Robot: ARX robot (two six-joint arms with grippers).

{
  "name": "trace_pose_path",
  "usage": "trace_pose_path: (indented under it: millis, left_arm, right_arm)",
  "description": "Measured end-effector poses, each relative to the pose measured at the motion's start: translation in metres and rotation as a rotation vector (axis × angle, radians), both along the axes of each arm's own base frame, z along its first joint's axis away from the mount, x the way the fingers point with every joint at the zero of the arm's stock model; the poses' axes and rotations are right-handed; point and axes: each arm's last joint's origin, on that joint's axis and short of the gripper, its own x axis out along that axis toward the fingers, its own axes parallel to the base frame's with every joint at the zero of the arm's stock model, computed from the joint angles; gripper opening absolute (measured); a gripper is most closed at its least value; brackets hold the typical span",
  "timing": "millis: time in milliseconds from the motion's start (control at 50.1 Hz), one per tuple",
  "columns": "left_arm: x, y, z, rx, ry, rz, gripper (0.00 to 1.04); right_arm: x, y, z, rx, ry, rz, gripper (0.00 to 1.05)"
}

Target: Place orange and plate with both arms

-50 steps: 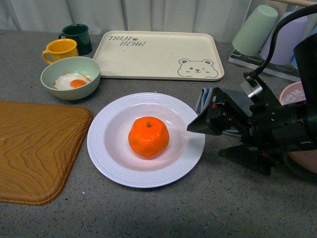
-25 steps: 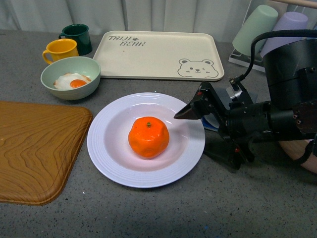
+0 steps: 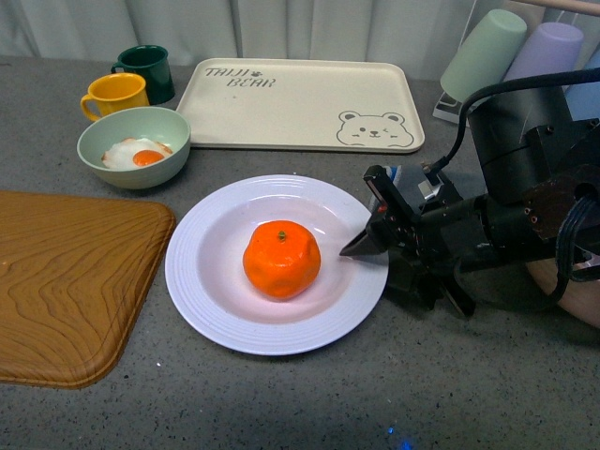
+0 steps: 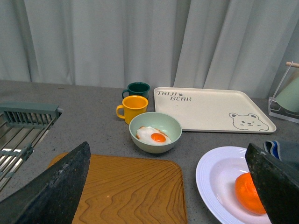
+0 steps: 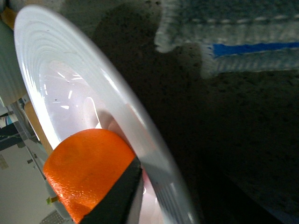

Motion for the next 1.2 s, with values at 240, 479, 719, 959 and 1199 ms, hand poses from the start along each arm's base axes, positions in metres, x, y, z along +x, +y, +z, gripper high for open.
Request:
trace_pose_path:
  millis: [240,479,719,959,1199]
  left_arm:
    - [0.000,0.000,0.000,0.000,0.000,0.000,0.98]
    - [0.000,0.000,0.000,0.000,0.000,0.000,0.98]
    - [0.000,0.000,0.000,0.000,0.000,0.000,0.98]
    - [0.000,0.000,0.000,0.000,0.000,0.000,0.98]
    - [0.000,0.000,0.000,0.000,0.000,0.000,0.98]
  right_arm:
    - [0.001,0.001,0.005,0.029,-0.027,0.041,0.07]
    - [0.000,0.001,0.010,0.044,-0.156,0.049,0.04]
    - [0.012,-0.012,0.017,0.088,-0.221,-0.011,0.04]
    - [0.062,-0.016,0.038,0.116,-0.290,-0.041,0.04]
    - [0.125,-0.006,0.035,0.126,-0.294,-0.048,0.04]
